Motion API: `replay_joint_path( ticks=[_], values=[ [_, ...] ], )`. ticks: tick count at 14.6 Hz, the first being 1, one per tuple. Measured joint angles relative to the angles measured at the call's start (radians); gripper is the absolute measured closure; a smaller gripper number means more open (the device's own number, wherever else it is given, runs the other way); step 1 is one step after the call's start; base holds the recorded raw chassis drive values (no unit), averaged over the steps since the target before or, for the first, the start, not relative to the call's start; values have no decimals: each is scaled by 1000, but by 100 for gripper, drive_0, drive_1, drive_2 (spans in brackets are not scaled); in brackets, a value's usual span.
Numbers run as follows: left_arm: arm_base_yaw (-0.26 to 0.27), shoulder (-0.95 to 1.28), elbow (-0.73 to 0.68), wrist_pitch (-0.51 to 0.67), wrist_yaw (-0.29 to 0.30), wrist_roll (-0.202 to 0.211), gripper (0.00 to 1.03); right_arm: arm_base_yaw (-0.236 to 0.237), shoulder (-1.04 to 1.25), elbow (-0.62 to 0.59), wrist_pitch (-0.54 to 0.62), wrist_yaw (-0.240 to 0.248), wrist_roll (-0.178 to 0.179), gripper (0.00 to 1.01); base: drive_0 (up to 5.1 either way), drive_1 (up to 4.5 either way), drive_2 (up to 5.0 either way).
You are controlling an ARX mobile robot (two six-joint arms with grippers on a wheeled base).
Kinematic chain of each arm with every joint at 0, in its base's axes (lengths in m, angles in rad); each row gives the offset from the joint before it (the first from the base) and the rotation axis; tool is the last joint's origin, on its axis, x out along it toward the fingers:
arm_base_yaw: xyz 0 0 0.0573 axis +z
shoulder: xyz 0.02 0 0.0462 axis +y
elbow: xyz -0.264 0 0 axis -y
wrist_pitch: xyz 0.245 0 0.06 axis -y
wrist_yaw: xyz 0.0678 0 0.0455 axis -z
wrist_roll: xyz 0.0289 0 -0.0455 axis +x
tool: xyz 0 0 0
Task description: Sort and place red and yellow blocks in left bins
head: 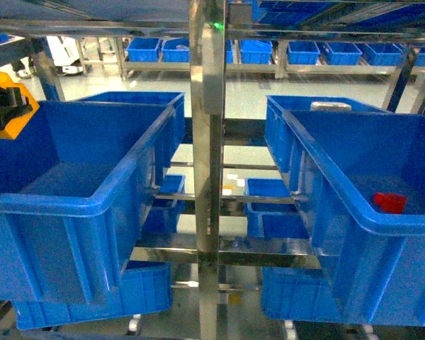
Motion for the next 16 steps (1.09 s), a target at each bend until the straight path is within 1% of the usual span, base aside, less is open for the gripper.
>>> replay_joint_path(
  ticks=[1, 3, 4, 5, 6, 8, 10, 12, 13, 15, 16],
  values=[
    [22, 41, 32, 0, 1, 8, 76, 0, 0, 0, 0, 0, 0, 3, 0, 0, 0],
    [76, 129, 91, -21, 23, 14, 76, 0, 0, 0, 0, 0, 0, 3, 0, 0, 0],
    [89, 150, 107, -30, 31, 15, 76, 0, 0, 0, 0, 0, 0, 3, 0, 0, 0],
    [107, 175, 127, -36, 48, 14, 76, 0, 0, 0, 0, 0, 0, 3, 0, 0, 0],
    [126, 198, 160, -56, 79, 12, 76, 0, 0, 0, 0, 0, 0, 3, 0, 0, 0],
    [145, 243, 246, -102, 106, -2, 76, 0, 0, 0, 0, 0, 0, 3, 0, 0, 0],
    [147, 275, 294, -104, 100, 4, 76, 0, 0, 0, 0, 0, 0, 3, 0, 0, 0],
    [132, 319, 341, -129, 90, 54, 76, 0, 0, 0, 0, 0, 0, 3, 0, 0, 0],
    [113, 337, 348, -154, 81, 90, 76, 0, 0, 0, 0, 0, 0, 3, 0, 0, 0],
    [77, 365, 358, -150, 79, 130, 76, 0, 0, 0, 0, 0, 0, 3, 0, 0, 0],
    [64, 371, 376, -165, 74, 146, 76, 0, 0, 0, 0, 0, 0, 3, 0, 0, 0]
  ],
)
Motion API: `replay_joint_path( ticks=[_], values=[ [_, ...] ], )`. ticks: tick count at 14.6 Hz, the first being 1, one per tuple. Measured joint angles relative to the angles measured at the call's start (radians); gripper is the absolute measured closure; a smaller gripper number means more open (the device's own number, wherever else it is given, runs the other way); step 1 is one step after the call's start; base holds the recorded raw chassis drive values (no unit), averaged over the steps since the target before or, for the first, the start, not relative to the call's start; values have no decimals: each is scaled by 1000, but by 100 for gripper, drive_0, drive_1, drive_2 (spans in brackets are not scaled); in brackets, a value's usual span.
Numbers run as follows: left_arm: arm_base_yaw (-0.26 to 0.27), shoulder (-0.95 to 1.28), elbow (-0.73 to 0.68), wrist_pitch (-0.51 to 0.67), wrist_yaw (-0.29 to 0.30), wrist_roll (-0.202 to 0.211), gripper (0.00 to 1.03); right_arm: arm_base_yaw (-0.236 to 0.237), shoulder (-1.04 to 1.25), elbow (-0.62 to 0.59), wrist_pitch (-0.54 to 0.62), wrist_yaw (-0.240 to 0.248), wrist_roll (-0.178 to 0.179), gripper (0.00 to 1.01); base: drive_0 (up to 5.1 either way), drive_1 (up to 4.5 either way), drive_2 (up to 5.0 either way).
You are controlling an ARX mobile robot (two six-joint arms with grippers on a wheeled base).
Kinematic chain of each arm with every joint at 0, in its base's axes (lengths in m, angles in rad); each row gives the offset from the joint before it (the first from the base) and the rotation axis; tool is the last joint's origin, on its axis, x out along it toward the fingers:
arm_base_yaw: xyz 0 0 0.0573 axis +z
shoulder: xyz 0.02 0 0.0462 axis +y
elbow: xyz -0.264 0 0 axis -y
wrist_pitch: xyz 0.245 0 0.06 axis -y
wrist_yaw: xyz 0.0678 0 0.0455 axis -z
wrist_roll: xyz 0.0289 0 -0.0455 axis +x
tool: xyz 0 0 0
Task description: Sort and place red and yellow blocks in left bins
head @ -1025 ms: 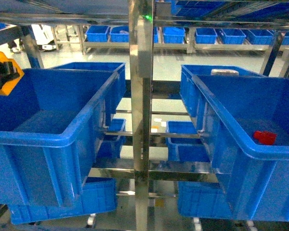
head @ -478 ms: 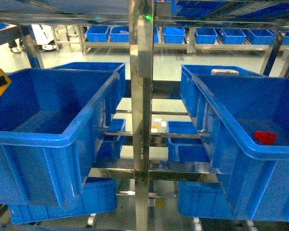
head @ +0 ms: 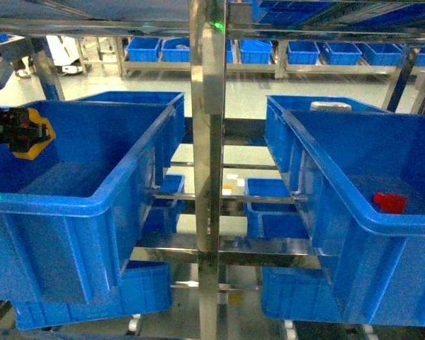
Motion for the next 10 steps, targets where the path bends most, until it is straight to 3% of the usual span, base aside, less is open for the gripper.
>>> replay_joint_path(
  ticks=[1, 4, 6, 9, 10],
  values=[
    [-7, 1, 10, 18, -17, 9, 69, 0, 0, 0, 0, 0, 0, 3, 0, 0, 0],
    [-8, 0, 15, 5, -19, 34, 32, 0, 0, 0, 0, 0, 0, 3, 0, 0, 0],
    [-10, -16, -9, -56, 2, 78, 7, 0, 0, 0, 0, 0, 0, 3, 0, 0, 0],
    [-47, -161, -103, -132, 86, 109, 5, 0, 0, 0, 0, 0, 0, 3, 0, 0, 0],
    [-48, -216, -120, -158, 117, 97, 5, 0, 0, 0, 0, 0, 0, 3, 0, 0, 0]
  ],
)
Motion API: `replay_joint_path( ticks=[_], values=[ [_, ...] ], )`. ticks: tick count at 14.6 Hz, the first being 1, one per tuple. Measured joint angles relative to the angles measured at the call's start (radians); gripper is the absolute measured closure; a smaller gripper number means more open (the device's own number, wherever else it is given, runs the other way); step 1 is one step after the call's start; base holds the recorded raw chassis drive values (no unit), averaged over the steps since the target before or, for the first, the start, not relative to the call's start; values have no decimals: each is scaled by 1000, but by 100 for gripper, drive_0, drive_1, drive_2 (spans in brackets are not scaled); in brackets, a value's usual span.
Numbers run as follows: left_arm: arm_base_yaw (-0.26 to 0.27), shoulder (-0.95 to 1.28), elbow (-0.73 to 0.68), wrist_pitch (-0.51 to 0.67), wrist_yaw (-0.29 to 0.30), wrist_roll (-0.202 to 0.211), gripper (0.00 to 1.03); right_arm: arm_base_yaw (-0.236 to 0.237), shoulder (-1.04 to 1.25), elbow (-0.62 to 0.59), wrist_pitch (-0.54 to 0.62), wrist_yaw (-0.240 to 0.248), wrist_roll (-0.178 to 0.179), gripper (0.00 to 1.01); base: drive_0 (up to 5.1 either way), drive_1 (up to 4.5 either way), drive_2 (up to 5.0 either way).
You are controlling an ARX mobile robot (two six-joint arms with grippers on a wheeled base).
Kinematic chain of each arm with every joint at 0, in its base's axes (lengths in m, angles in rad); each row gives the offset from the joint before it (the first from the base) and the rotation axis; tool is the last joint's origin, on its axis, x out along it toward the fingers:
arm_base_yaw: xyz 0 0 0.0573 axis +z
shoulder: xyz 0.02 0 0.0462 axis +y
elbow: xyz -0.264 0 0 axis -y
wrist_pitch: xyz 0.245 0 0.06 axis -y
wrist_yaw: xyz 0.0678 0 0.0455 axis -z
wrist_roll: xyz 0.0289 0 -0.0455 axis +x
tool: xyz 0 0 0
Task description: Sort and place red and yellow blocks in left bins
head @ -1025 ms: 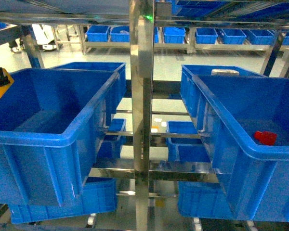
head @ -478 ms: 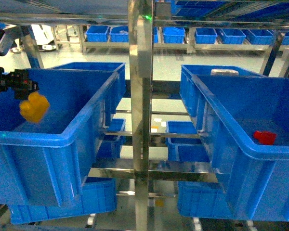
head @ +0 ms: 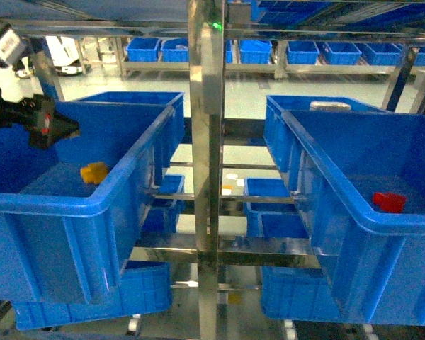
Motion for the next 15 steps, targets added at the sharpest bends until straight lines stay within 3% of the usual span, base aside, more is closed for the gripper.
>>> replay_joint_path(
  ticks=[2, 4, 5, 7, 9, 10, 12, 15],
  values=[
    [15, -124, -80, -24, 20, -39, 5, 0, 0, 0, 0, 0, 0, 3, 0, 0, 0],
    [22, -245, -188, -62, 45, -47, 5, 0, 0, 0, 0, 0, 0, 3, 0, 0, 0],
    [13, -308, -225, -56, 52, -75, 5, 0, 0, 0, 0, 0, 0, 3, 0, 0, 0],
    [-48, -519, -286, 15, 67, -179, 5, 0, 0, 0, 0, 0, 0, 3, 0, 0, 0],
    [-111, -680, -336, 51, 0, -306, 5, 0, 0, 0, 0, 0, 0, 3, 0, 0, 0],
    [-116, -698, -349, 58, -19, -385, 5, 0, 0, 0, 0, 0, 0, 3, 0, 0, 0],
    [-113, -699, -350, 58, -31, -484, 5, 0, 0, 0, 0, 0, 0, 3, 0, 0, 0],
    [-113, -699, -350, 58, -31, -491, 5, 0, 0, 0, 0, 0, 0, 3, 0, 0, 0]
  ],
)
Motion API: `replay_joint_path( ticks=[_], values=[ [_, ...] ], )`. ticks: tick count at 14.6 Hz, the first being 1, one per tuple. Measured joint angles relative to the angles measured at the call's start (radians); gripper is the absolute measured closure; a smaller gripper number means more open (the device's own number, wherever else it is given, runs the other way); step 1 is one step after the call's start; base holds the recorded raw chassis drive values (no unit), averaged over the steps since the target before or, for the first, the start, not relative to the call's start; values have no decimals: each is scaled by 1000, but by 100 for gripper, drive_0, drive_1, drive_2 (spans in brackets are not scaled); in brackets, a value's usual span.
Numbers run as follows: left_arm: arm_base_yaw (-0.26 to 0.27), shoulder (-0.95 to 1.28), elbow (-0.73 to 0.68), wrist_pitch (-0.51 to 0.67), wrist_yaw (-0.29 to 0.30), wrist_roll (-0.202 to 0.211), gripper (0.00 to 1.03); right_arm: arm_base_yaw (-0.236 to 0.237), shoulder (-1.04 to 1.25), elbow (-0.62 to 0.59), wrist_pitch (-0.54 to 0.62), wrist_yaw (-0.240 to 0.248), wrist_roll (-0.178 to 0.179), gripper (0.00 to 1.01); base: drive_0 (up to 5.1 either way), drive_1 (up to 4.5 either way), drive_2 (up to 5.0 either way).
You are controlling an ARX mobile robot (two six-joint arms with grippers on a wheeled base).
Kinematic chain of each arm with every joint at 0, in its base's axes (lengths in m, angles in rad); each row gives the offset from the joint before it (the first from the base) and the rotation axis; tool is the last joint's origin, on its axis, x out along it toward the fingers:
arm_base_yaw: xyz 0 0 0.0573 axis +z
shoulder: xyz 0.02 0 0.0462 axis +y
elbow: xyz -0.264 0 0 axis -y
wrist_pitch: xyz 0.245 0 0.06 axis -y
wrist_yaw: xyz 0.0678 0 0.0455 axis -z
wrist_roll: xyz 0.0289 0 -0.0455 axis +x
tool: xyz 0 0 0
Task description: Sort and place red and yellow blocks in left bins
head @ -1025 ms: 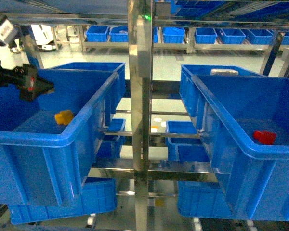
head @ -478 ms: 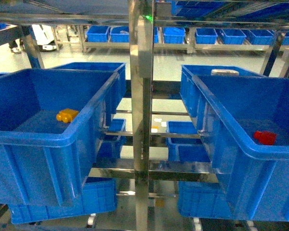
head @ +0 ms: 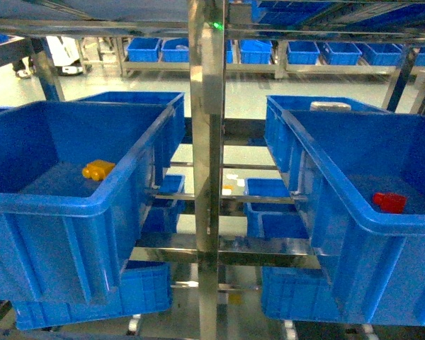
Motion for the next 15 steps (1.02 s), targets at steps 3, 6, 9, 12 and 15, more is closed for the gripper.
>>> replay_joint_path(
  ticks=[3, 6, 9, 12, 15],
  values=[
    [-17, -1, -27, 90, -79, 24, 9, 23, 36, -53, 230, 86, 1, 13, 0, 0, 0],
    [-46, -122, -270, 271, -354, 169, 47, 68, -83, -174, 347, 179, 2, 51, 0, 0, 0],
    [-43, -228, -428, 314, -360, 191, 84, 123, -151, -263, 325, 241, 2, 88, 0, 0, 0],
    [-45, -311, -522, 322, -359, 192, 101, 182, -304, -279, 235, 286, 4, 99, 0, 0, 0],
    [-43, -464, -632, 279, -360, 193, 101, 182, -520, -291, 39, 288, 4, 99, 0, 0, 0]
  ],
)
